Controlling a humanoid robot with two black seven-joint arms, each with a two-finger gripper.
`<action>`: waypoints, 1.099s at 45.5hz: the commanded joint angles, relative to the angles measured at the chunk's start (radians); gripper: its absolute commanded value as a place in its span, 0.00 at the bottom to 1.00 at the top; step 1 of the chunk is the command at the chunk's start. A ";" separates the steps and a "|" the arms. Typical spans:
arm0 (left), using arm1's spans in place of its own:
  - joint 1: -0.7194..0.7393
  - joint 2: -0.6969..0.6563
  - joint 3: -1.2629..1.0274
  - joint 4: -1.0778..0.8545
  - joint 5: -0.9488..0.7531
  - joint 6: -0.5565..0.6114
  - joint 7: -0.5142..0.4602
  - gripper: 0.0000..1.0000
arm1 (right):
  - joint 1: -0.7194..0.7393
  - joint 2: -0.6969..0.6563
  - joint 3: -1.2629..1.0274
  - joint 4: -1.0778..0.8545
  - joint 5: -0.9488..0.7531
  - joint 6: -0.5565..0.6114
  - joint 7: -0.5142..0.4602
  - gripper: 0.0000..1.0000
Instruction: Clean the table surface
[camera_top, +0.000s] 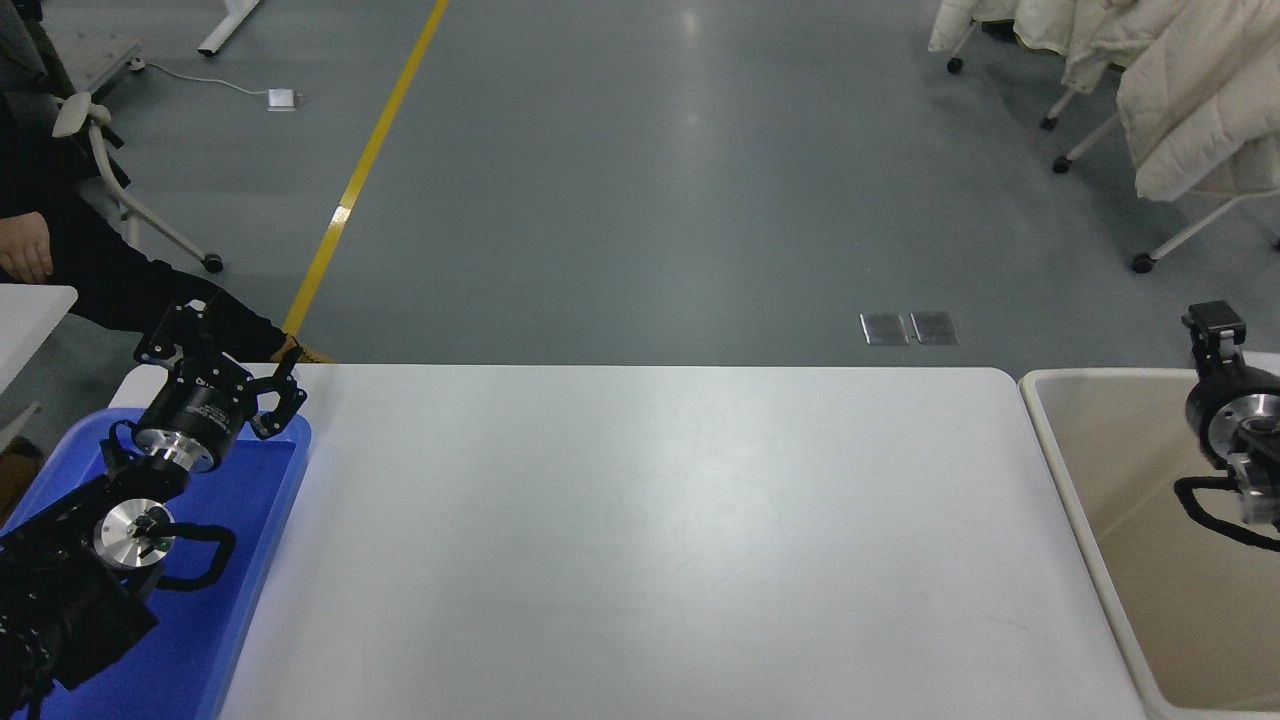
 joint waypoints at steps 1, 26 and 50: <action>0.000 0.000 0.000 0.000 0.000 -0.002 0.000 1.00 | -0.067 0.189 0.213 0.076 -0.004 -0.001 0.001 1.00; 0.000 0.000 0.000 0.000 0.000 0.000 0.000 1.00 | -0.272 0.483 0.504 0.074 -0.005 0.329 0.251 1.00; 0.000 0.000 0.000 0.000 0.000 -0.002 0.000 1.00 | -0.277 0.513 0.484 0.042 -0.022 0.386 0.329 1.00</action>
